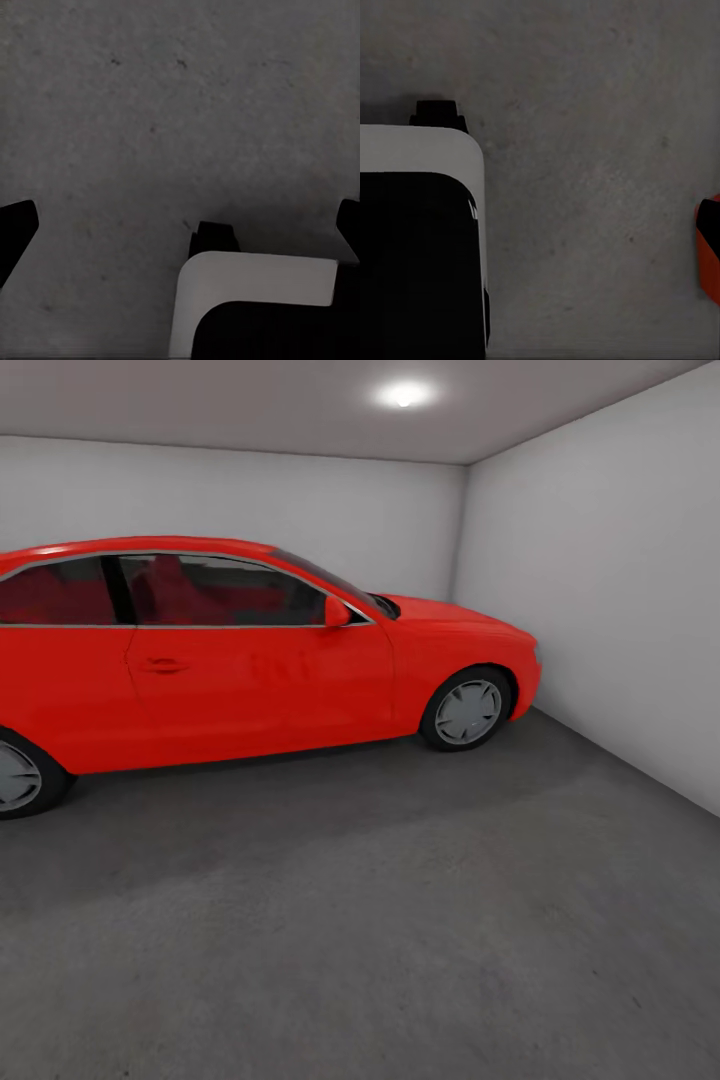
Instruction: Move the two storage containers from the living room to the garage. In the garage, place one container on the floor and stack the other container on top of it (either order is fine).
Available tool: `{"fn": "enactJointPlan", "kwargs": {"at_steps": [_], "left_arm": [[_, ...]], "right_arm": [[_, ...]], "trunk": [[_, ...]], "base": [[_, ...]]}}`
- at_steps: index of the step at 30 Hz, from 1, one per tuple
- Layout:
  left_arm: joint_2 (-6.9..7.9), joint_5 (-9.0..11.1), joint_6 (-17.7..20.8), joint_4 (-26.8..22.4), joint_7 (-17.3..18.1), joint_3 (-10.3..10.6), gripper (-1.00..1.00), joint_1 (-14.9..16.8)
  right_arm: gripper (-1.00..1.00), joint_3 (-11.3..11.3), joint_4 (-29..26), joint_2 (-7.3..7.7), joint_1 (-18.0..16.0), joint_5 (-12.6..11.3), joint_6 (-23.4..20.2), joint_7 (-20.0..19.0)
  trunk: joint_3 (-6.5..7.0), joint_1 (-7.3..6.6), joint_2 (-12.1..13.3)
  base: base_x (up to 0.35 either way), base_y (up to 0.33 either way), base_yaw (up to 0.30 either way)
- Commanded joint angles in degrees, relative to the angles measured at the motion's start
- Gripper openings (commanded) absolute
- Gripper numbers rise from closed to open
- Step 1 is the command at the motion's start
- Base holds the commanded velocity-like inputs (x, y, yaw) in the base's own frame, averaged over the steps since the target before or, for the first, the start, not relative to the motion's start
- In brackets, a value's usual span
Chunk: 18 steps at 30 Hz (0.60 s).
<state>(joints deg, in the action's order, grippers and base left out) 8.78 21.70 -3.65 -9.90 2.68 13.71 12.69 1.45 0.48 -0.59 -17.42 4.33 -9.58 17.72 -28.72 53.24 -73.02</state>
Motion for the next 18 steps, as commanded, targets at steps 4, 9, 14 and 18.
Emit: {"fn": "enactJointPlan", "kwargs": {"at_steps": [4,9,14,18], "left_arm": [[-0.02,0.62,-0.28,0.54,0.15,0.45,1.00,-0.07],[-0.06,0.62,-0.30,0.70,0.14,0.44,1.00,-0.11],[-0.08,0.63,-0.30,0.75,0.13,0.44,1.00,-0.12],[-0.08,0.63,-0.30,0.76,0.13,0.44,1.00,-0.12]], "right_arm": [[1.00,0.14,0.29,-0.02,0.32,0.45,-0.31,0.12],[1.00,0.13,0.37,-0.08,1.76,0.42,-0.34,-0.01],[1.00,0.13,0.40,-0.04,4.43,0.42,-0.35,-0.11],[1.00,0.13,0.40,-0.05,5.35,0.42,-0.35,-0.12]], "trunk": [[-0.05,0.00,-0.03],[-0.05,0.00,-0.03],[-0.05,0.00,-0.03],[-0.05,0.00,-0.03]], "base": [[0.000,0.000,0.000],[0.000,0.000,0.000],[0.000,0.000,0.000],[0.000,0.000,0.000]]}}
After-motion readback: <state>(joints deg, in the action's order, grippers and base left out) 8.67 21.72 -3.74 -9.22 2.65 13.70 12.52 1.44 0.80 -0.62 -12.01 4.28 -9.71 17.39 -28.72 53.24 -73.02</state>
